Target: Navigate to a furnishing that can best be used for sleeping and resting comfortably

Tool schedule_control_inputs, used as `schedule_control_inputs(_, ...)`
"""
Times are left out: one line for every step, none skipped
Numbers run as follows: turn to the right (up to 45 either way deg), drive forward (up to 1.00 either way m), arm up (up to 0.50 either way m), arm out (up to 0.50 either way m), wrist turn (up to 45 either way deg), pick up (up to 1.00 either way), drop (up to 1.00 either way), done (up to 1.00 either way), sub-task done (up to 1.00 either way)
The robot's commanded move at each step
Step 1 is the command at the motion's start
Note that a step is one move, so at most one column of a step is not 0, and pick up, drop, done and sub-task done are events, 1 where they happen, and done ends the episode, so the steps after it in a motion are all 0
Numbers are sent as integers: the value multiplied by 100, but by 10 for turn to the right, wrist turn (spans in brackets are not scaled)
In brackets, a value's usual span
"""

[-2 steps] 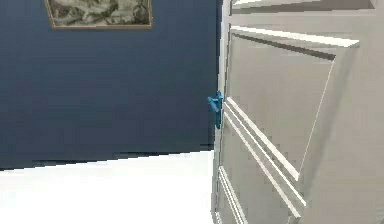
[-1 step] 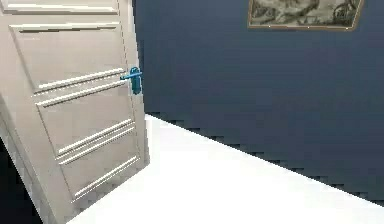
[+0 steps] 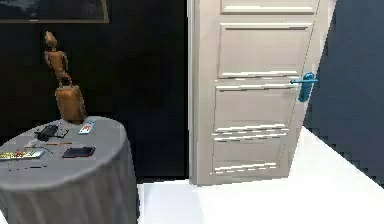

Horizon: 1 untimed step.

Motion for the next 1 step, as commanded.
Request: schedule_control_inputs(-240, 0, 0, 0, 0, 0, 0, 0, 0)
